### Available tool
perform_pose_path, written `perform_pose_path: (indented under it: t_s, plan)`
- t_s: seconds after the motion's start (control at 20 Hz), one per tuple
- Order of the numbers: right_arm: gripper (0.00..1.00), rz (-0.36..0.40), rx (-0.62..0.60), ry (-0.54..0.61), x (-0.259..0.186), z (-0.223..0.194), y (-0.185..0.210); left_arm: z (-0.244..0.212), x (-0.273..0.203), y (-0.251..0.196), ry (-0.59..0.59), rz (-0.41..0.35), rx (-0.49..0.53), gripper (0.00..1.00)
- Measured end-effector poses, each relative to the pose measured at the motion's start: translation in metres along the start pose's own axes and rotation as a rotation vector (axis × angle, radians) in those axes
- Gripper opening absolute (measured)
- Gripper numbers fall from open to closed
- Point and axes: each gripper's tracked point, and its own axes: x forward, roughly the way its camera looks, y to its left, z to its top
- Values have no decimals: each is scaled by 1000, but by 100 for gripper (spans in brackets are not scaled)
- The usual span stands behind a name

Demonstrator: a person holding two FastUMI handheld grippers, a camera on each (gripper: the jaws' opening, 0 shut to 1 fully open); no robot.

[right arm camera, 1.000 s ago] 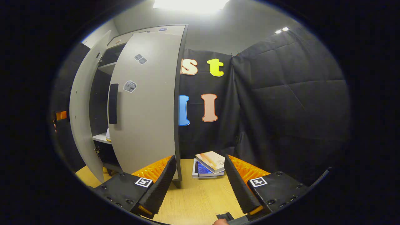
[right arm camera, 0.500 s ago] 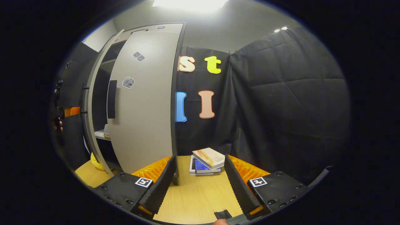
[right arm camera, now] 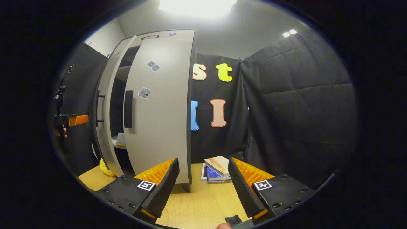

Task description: Grab one shoe with the right hand and put it into the shoe cabinet, grab the other shoe with the left hand and put it into the shoe cabinet; then close the right door with the right hand and the left door with the left hand.

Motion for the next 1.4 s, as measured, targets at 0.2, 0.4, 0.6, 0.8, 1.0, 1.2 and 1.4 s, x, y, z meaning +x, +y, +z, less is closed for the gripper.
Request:
perform_pose_path:
  t_s: [0.2, 0.4, 0.6, 0.8, 1.0, 1.2, 1.4]
  plan:
    - [96, 34, -8, -39, -11, 13, 13, 3, -44, 20, 0, 17, 6, 98]
    - [96, 58, 1, -53, -19, 18, 20, 5, -79, 34, -2, 26, 39, 89]
    - [96, 79, 3, -62, -30, 16, 22, 3, -113, 34, -5, 34, 67, 93]
    - [96, 109, -3, -62, -47, 14, 25, -10, -146, 30, 9, 44, 49, 93]
    - [96, 147, 11, -87, -71, 15, 31, -24, -176, 27, 30, 50, 34, 93]
    - [96, 177, 21, -107, -95, 10, 37, -27, -205, 25, 26, 55, 57, 98]
    - [96, 195, 28, -112, -115, 7, 35, -32, -231, 19, 32, 63, 59, 93]
